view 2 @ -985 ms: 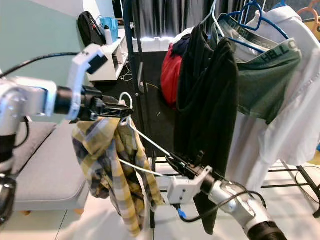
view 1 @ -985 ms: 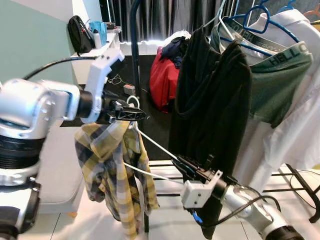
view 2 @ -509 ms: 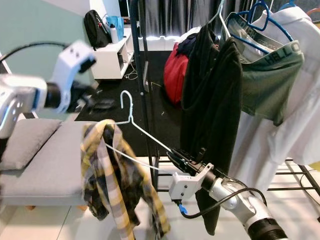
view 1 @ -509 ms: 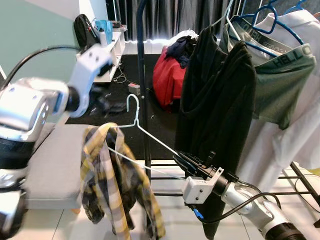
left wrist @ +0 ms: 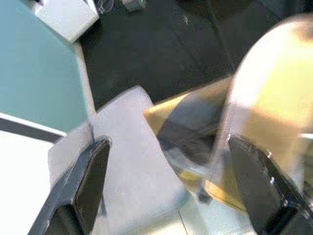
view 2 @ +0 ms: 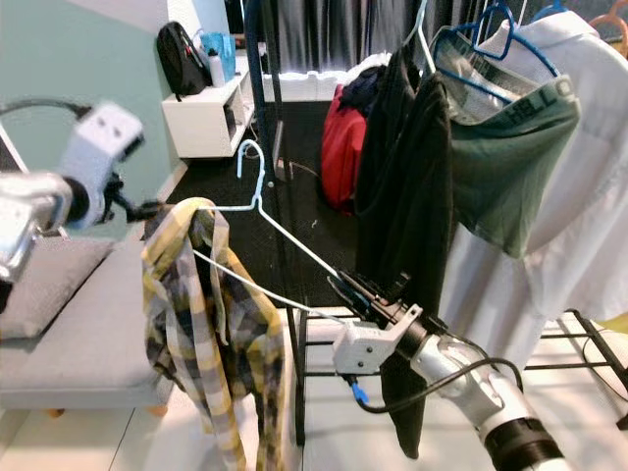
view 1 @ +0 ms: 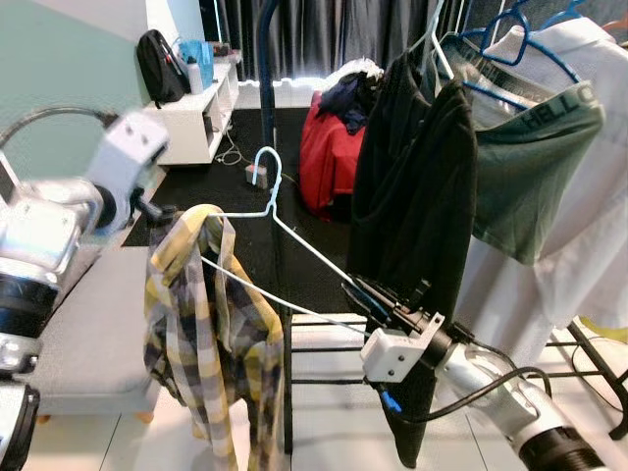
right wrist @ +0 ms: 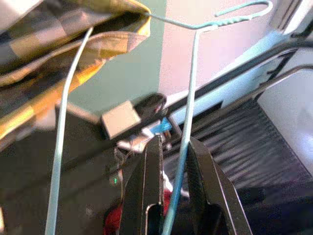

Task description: Hang hanger

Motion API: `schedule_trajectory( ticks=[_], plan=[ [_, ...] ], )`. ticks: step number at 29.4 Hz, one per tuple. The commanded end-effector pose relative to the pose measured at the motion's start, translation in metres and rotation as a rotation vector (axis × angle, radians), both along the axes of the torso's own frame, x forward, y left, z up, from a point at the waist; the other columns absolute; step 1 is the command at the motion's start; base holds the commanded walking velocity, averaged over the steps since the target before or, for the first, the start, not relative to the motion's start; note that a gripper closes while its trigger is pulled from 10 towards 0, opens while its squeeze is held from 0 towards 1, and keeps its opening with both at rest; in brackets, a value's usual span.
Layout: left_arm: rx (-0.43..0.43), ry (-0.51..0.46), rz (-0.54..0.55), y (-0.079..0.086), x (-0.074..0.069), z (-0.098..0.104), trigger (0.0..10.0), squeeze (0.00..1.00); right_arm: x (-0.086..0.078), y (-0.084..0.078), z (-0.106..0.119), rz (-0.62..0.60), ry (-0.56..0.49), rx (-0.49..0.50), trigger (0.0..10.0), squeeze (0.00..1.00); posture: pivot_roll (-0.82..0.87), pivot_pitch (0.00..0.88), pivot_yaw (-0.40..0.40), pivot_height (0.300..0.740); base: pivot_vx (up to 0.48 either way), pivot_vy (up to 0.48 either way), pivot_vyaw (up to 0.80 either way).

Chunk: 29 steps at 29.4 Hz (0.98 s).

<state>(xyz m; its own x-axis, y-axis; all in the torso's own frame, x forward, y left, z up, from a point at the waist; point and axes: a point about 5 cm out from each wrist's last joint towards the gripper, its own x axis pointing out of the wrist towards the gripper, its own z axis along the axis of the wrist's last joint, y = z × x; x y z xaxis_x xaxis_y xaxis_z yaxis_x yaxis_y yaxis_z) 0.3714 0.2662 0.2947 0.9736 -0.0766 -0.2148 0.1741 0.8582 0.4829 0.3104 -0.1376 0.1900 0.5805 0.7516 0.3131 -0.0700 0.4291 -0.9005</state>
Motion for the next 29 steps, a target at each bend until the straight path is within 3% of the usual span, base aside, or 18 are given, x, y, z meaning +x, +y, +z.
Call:
schedule_trajectory(
  ticks=[1, 2, 3, 4, 7, 14, 15, 17, 18, 21, 22, 24, 26, 29],
  plan=[
    [-0.182, -0.042, -0.058, 0.003, 0.003, -0.012, 10.0, 0.00, -0.007, 0.010, 0.031, 0.102, -0.105, 0.131, 10.0, 0.00, 0.05, 0.080, 0.047, 0.740, 0.000, 0.000, 0.00],
    [-0.182, -0.042, -0.058, 0.003, 0.003, -0.012, 10.0, 0.00, -0.007, 0.010, 0.031, 0.102, -0.105, 0.131, 10.0, 0.00, 0.05, 0.080, 0.047, 0.740, 0.000, 0.000, 0.00],
    [-0.338, -0.070, -0.136, 0.000, 0.003, -0.016, 10.0, 0.00, -0.009, 0.012, 0.035, 0.125, -0.104, 0.136, 10.0, 0.00, 0.04, 0.083, 0.049, 0.740, 0.000, 0.000, 0.00],
    [-0.338, -0.070, -0.136, 0.000, 0.003, -0.016, 10.0, 0.00, -0.009, 0.012, 0.035, 0.125, -0.104, 0.136, 10.0, 0.00, 0.04, 0.083, 0.049, 0.740, 0.000, 0.000, 0.00],
    [-0.498, -0.060, -0.168, -0.003, 0.004, -0.013, 10.0, 0.00, -0.009, 0.011, 0.039, 0.127, -0.115, 0.132, 10.0, 0.00, 0.04, 0.084, 0.044, 0.740, 0.000, 0.000, 0.00],
    [-0.654, -0.059, -0.289, -0.008, 0.000, -0.005, 10.0, 0.00, -0.012, 0.014, 0.038, 0.149, -0.110, 0.118, 10.0, 0.00, 0.04, 0.089, 0.038, 0.740, 0.000, 0.000, 0.00],
    [-0.643, -0.058, -0.310, -0.006, -0.001, -0.005, 10.0, 0.00, -0.011, 0.013, 0.037, 0.146, -0.099, 0.107, 10.0, 0.00, 0.04, 0.090, 0.036, 0.740, 0.000, 0.000, 0.00],
    [-0.527, -0.041, -0.309, 0.001, -0.004, -0.008, 10.0, 0.00, -0.010, 0.012, 0.033, 0.132, -0.078, 0.077, 10.0, 0.00, 0.04, 0.091, 0.036, 0.740, 0.000, 0.000, 0.00],
    [-0.527, -0.041, -0.309, 0.001, -0.004, -0.008, 10.0, 0.00, -0.010, 0.012, 0.033, 0.132, -0.078, 0.077, 10.0, 0.00, 0.04, 0.091, 0.036, 0.740, 0.000, 0.000, 0.00],
    [-0.201, -0.030, -0.207, 0.022, -0.008, -0.015, 10.0, 0.00, -0.007, 0.009, 0.026, 0.107, -0.052, 0.032, 10.0, 0.00, 0.04, 0.095, 0.029, 0.740, 0.000, 0.000, 0.00],
    [-0.140, -0.031, -0.190, 0.026, -0.009, -0.015, 10.0, 0.00, -0.007, 0.008, 0.025, 0.103, -0.047, 0.025, 10.0, 0.00, 0.04, 0.096, 0.029, 0.740, 0.000, 0.000, 0.00],
    [-0.140, -0.031, -0.190, 0.026, -0.009, -0.015, 10.0, 0.00, -0.007, 0.008, 0.025, 0.103, -0.047, 0.025, 10.0, 0.00, 0.04, 0.096, 0.029, 0.740, 0.000, 0.000, 0.00],
    [-0.061, -0.044, -0.160, 0.034, -0.013, -0.011, 10.0, 0.00, -0.007, 0.008, 0.022, 0.098, -0.038, 0.015, 10.0, 0.00, 0.04, 0.099, 0.027, 0.740, 0.000, 0.000, 0.00],
    [-0.072, -0.066, -0.146, 0.037, -0.016, -0.006, 10.0, 0.00, -0.006, 0.008, 0.021, 0.095, -0.035, 0.013, 10.0, 0.00, 0.05, 0.100, 0.025, 0.740, 0.000, 0.000, 0.00]
  ],
)
